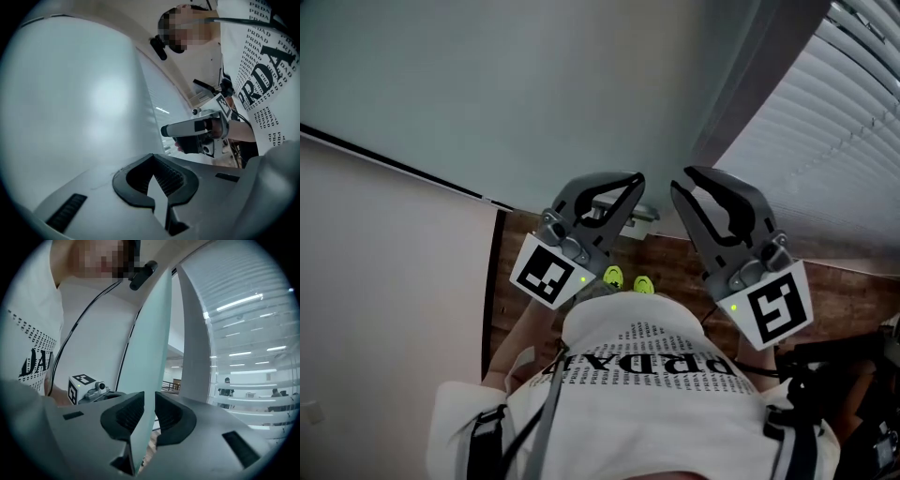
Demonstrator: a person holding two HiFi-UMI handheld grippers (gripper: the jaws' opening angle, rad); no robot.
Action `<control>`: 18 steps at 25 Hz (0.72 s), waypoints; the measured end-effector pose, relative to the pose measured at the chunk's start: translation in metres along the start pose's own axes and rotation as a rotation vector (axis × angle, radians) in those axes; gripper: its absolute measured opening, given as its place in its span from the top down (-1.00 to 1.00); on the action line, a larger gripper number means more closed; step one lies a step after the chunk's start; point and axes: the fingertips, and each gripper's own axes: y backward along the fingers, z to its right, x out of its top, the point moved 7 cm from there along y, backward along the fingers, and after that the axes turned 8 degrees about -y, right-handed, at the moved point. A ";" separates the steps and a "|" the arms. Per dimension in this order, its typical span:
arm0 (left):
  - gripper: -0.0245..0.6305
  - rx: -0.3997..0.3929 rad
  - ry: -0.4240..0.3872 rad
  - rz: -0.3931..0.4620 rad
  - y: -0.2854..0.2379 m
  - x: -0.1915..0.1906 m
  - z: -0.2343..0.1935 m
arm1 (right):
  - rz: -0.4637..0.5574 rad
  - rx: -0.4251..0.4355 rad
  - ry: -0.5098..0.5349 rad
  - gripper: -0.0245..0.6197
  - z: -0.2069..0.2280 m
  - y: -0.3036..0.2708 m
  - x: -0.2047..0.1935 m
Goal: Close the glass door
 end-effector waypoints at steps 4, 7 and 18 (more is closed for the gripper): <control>0.93 0.050 0.016 0.025 0.001 -0.006 0.001 | -0.018 0.053 0.073 0.73 -0.011 -0.008 0.002; 0.93 0.076 0.027 0.044 -0.002 -0.008 -0.002 | -0.021 0.078 0.117 0.74 -0.019 -0.014 0.007; 0.93 0.099 0.031 0.044 -0.018 -0.008 -0.018 | -0.023 0.096 0.134 0.93 -0.030 -0.023 0.007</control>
